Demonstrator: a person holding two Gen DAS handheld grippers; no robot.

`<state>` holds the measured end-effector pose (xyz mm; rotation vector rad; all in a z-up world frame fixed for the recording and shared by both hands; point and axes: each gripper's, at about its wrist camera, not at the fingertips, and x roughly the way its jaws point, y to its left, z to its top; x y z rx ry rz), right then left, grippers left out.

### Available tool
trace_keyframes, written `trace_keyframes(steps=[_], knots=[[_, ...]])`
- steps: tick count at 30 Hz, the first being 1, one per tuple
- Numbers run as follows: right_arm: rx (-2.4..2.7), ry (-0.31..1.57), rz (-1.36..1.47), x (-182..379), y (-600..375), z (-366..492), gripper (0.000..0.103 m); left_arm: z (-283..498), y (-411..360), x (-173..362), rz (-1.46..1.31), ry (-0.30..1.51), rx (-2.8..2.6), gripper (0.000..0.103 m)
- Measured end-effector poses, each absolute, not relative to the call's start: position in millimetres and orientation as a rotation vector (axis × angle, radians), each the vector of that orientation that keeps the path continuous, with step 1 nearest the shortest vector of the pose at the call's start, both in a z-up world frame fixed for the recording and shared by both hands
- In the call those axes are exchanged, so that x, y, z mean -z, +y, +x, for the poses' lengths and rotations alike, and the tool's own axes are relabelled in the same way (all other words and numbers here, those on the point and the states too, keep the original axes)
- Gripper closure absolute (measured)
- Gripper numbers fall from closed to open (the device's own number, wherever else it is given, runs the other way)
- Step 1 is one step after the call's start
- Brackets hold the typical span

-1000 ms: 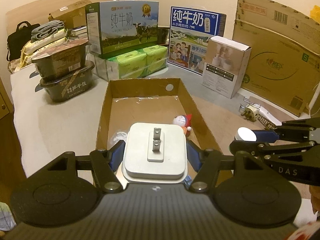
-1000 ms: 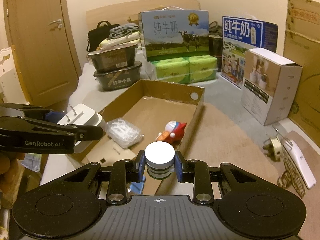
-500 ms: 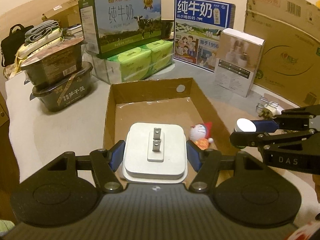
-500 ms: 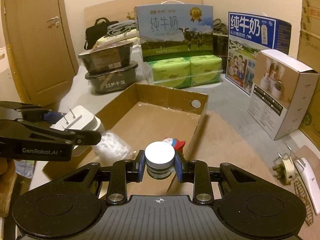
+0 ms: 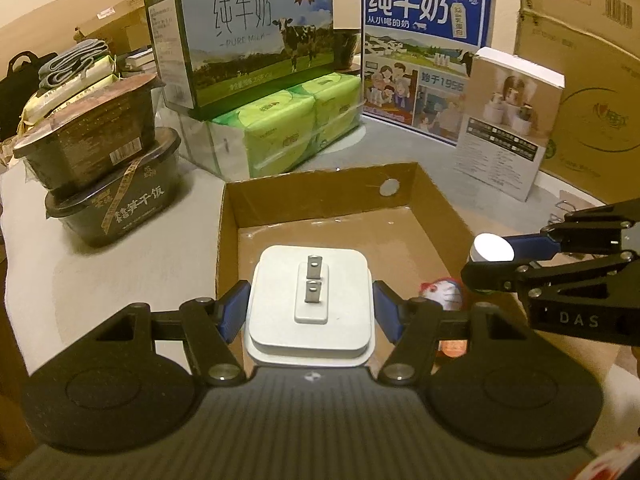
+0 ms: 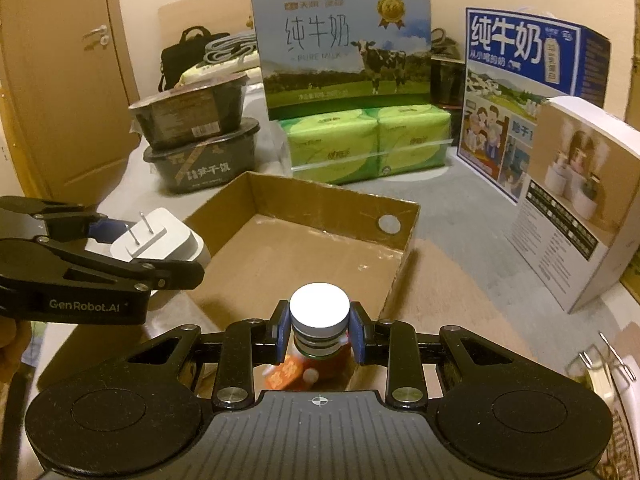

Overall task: Organize rigid objects
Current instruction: 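Lower the plug into the tray and open the left tool while the right tool releases the jar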

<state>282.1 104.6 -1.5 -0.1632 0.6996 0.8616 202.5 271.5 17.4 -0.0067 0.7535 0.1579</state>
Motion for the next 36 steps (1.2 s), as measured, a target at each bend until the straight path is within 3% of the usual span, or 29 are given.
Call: trace_keyframes(steps=[17, 20, 36], knots=[[-0.855, 0.725, -0.123, 16.7, 111.6, 308.4, 0.072, 231.7, 284.3, 4.2, -0.007, 0.769, -0.152, 0.041], [-0.857, 0.728, -0.113, 17.5, 110.4, 310.0, 0.072, 231.3, 285.8, 1.1, -0.020, 0.743, -0.162, 0.025], [-0.881, 0.722, -0.096, 11.8, 117.1, 306.7, 0.072, 212.1, 294.0, -10.8, -0.029, 0.731, -0.188, 0.025]])
